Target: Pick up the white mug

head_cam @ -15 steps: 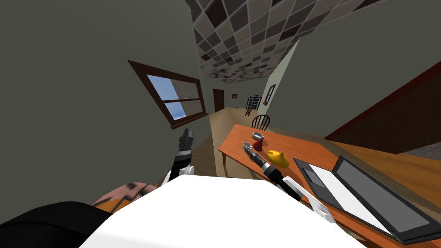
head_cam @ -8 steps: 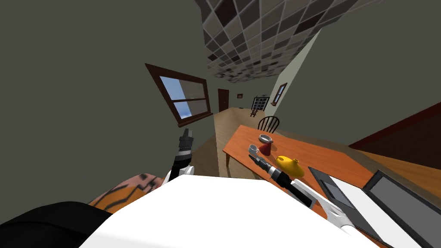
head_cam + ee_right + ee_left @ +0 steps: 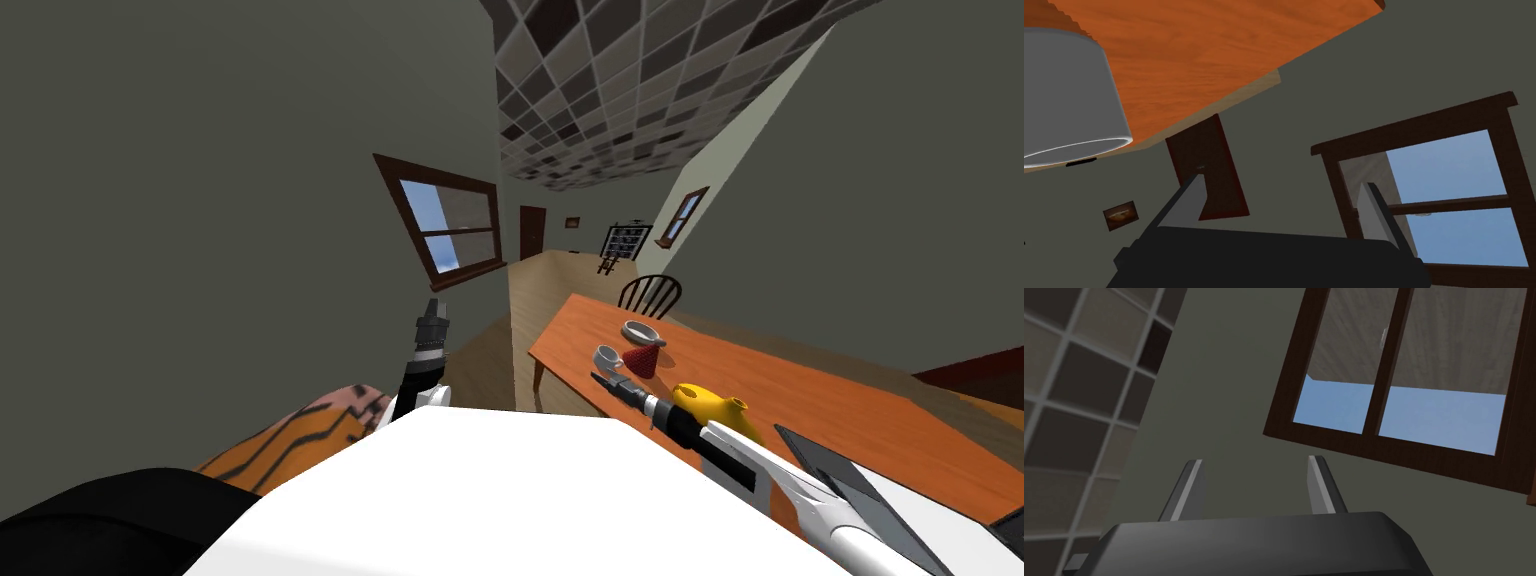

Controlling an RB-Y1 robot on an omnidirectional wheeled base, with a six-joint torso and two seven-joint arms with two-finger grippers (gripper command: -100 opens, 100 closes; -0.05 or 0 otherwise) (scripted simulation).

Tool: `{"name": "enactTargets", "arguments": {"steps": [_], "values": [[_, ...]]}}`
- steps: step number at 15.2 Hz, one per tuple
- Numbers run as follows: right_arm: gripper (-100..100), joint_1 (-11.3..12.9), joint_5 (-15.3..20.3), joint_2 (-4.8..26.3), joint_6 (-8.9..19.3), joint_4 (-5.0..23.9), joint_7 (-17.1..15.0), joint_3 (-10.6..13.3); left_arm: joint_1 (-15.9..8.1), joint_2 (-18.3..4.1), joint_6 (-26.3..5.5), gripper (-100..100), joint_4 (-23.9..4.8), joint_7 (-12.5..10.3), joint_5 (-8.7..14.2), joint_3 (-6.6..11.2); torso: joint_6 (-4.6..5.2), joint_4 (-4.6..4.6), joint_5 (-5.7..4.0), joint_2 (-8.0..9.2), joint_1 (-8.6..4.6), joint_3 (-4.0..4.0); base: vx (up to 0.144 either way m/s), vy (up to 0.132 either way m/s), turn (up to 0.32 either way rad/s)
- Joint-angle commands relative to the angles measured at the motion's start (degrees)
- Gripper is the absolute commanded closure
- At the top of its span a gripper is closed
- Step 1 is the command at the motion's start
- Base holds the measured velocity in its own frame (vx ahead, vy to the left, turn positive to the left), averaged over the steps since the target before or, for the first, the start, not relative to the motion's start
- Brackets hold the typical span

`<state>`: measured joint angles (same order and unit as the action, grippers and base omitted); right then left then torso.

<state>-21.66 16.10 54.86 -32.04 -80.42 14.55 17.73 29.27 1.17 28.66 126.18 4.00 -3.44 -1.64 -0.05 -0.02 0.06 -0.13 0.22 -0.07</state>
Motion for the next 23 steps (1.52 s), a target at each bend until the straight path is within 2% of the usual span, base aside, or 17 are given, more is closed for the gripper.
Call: {"name": "enactTargets", "arguments": {"steps": [1, 2, 3, 4, 6, 7, 8, 11, 14, 15, 16, 17, 18, 19, 21, 22, 23], "values": [[-100, 0.3, 0.6, 2.1, -0.9, 2.9, 0.7, 0.9, 0.0, 0.0, 0.0, 0, 0.0, 0.0, 0.0, 0.0, 0.0, 0.0, 0.0, 0.0, 0.0, 0.0, 0.052, 0.058, 0.22], [-100, 0.3, 0.6, 2.1, -0.9, 3.7, 0.7, 0.9, 0.0, 0.0, 0.0, 0, 0.0, 0.0, 0.0, 0.0, 0.02, -0.01, 0.0, -0.02, 0.02, -0.01, 0.035, 0.042, 0.064], [-100, 0.7, 1.3, 4.4, -1.5, 5.1, 1.3, 2.0, 0.0, 0.0, 0.0, 0, 0.0, 0.0, 0.0, 0.01, 0.06, 0.0, 0.0, 0.02, -0.01, 0.0, 0.041, 0.05, 0.187], [-100, 0.7, 1.3, 4.4, -1.5, 6.3, 1.3, 2.0, 0.0, 0.0, 0.0, 0, 0.0, 0.0, 0.0, 0.0, 0.01, 0.0, 0.0, 0.01, 0.0, 0.0, 0.045, 0.045, 0.225], [-100, 0.7, 1.3, 4.4, -1.5, 6.7, 1.3, 2.0, 0.0, 0.0, 0.0, 0, 0.0, 0.0, 0.0, 0.01, 0.06, 0.0, -0.01, 0.05, -0.05, 0.02, 0.023, 0.02, 0.031], [-100, 1.1, 2.0, 6.6, -2.2, 8.6, 1.9, 3.1, 0.0, 0.0, 0.0, 0, 0.0, 0.0, 0.0, 0.01, 0.08, 0.01, -0.03, 0.1, -0.1, 0.05, 0.027, 0.025, 0.175], [-100, 1.1, 2.0, 6.6, -2.2, 9.7, 1.9, 3.1, 0.0, 0.0, 0.0, 0, 0.0, 0.0, 0.0, 0.0, 0.02, 0.02, -0.02, 0.09, -0.1, 0.05, 0.037, 0.028, 0.215], [-100, 1.6, 3.4, 10.5, -3.4, 14.2, 3.0, 5.6, 0.0, 0.0, 0.0, 0, 0.0, 0.0, 0.0, 0.0, 0.02, 0.0, -0.02, -0.01, -0.05, 0.0, 0.054, 0.04, 0.266], [-100, 1.8, 4.1, 12.1, -3.9, 18.2, 3.6, 6.8, 0.0, 0.0, 0.0, 0, 0.0, 0.0, 0.0, 0.0, 0.01, -0.02, -0.01, -0.08, -0.02, -0.05, 0.068, 0.036, 0.201], [-100, 2.0, 4.8, 13.5, -4.5, 20.6, 4.1, 8.1, 0.0, 0.0, 0.0, 0, 0.0, 0.0, 0.0, 0.01, 0.02, -0.02, -0.01, -0.08, -0.04, -0.05, 0.063, 0.041, 0.282], [-100, 2.0, 4.8, 13.5, -4.5, 20.9, 4.1, 8.1, 0.0, 0.0, 0.0, 0, 0.0, 0.0, 0.0, 0.0, 0.01, -0.02, 0.0, -0.07, -0.02, -0.04, 0.063, 0.035, 0.244], [-100, 2.1, 5.5, 14.6, -5.0, 23.0, 4.6, 9.5, 0.0, 0.0, 0.0, 0, 0.0, 0.0, 0.0, 0.01, 0.02, -0.02, 0.0, -0.06, -0.02, -0.04, 0.06, 0.031, 0.254], [-100, 2.1, 5.5, 14.6, -5.0, 23.6, 4.6, 9.5, 0.0, 0.0, 0.0, 0, 0.0, 0.0, 0.0, 0.0, 0.0, -0.02, -0.01, -0.06, -0.02, -0.04, 0.056, 0.019, 0.201], [-100, 2.1, 6.2, 15.6, -5.5, 25.1, 5.1, 10.9, 0.0, 0.0, 0.0, 0, 0.0, 0.0, 0.0, 0.01, 0.03, -0.01, -0.01, -0.04, -0.05, -0.03, 0.064, 0.017, 0.251], [-100, 2.1, 6.2, 15.6, -5.5, 26.1, 5.1, 10.9, 0.0, 0.0, 0.0, 0, 0.0, 0.0, 0.0, 0.01, 0.03, -0.02, -0.02, -0.07, -0.08, -0.04, 0.06, 0.008, 0.128], [-100, 2.0, 6.9, 16.3, -6.0, 28.1, 5.6, 12.4, 0.0, 0.0, 0.0, 0, 0.0, 0.0, 0.0, 0.01, 0.07, -0.01, -0.03, -0.02, -0.1, -0.02, 0.048, 0.015, 0.157], [-100, 2.0, 6.9, 16.3, -6.0, 28.4, 5.6, 12.4, 0.0, 0.0, 0.0, 0, 0.0, 0.0, 0.0, 0.01, 0.03, 0.0, -0.02, 0.0, -0.08, 0.0, 0.051, 0.015, 0.182]]}}
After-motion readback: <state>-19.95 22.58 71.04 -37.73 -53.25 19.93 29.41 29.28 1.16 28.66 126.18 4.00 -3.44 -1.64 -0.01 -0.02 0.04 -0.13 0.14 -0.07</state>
